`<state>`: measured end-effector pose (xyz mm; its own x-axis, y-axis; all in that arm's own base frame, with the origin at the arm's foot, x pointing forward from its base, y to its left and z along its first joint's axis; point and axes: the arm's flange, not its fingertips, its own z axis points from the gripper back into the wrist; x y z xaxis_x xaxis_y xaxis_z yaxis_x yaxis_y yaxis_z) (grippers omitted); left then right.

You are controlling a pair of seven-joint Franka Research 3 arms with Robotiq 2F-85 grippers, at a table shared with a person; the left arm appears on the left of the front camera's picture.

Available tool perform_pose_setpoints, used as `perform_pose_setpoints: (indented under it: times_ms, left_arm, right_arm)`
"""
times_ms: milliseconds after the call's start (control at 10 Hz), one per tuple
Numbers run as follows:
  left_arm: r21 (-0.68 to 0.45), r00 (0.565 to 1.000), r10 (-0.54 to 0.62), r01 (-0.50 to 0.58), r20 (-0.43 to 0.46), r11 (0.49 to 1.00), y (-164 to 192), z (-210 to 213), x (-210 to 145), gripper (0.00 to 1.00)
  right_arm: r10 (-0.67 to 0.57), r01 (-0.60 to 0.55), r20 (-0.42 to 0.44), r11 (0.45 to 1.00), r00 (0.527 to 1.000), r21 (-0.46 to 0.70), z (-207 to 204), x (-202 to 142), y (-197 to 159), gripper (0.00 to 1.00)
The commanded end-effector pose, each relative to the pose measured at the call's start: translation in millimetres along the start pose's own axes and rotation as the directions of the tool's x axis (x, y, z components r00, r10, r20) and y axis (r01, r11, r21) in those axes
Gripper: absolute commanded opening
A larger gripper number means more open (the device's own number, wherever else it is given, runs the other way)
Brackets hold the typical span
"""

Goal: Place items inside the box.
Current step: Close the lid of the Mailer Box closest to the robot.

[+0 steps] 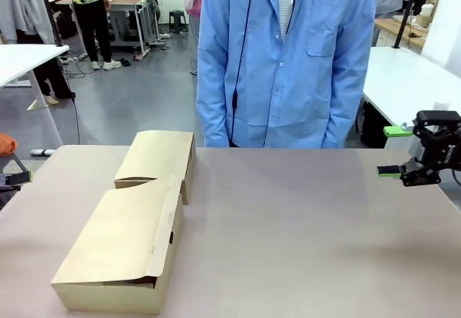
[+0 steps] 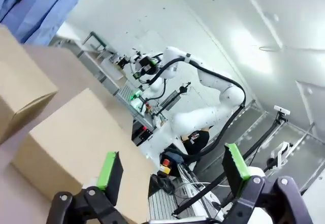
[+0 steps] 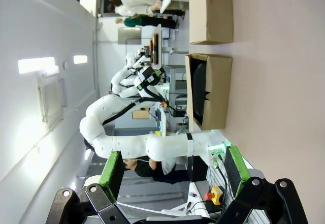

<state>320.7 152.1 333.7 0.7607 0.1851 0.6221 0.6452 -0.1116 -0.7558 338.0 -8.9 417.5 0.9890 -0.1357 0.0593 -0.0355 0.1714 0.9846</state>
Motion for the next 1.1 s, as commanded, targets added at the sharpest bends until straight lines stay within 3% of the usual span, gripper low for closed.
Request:
perform_pose_setpoints:
  times_ms: [0, 100, 1000]
  left_arm:
    - [0.033, 0.998, 0.027, -0.025, -0.059, 0.999, -3.0, 5.8, 9.2, 1.0]
    - [0.0, 1.0, 0.0, 0.0, 0.0, 1.0, 0.0, 0.0, 0.0, 1.0]
    - [0.0, 1.0, 0.0, 0.0, 0.0, 1.0, 0.0, 0.0, 0.0, 1.0]
  right_arm:
    - [0.007, -0.007, -0.007, 1.0, 1.0, 0.003, 4.0, -1.2, 1.6, 1.0]
    - [0.007, -0.007, -0.007, 1.0, 1.0, 0.003, 4.0, -1.2, 1.6, 1.0]
    - [0.007, -0.007, -0.007, 1.0, 1.0, 0.003, 4.0, -1.2, 1.6, 1.0]
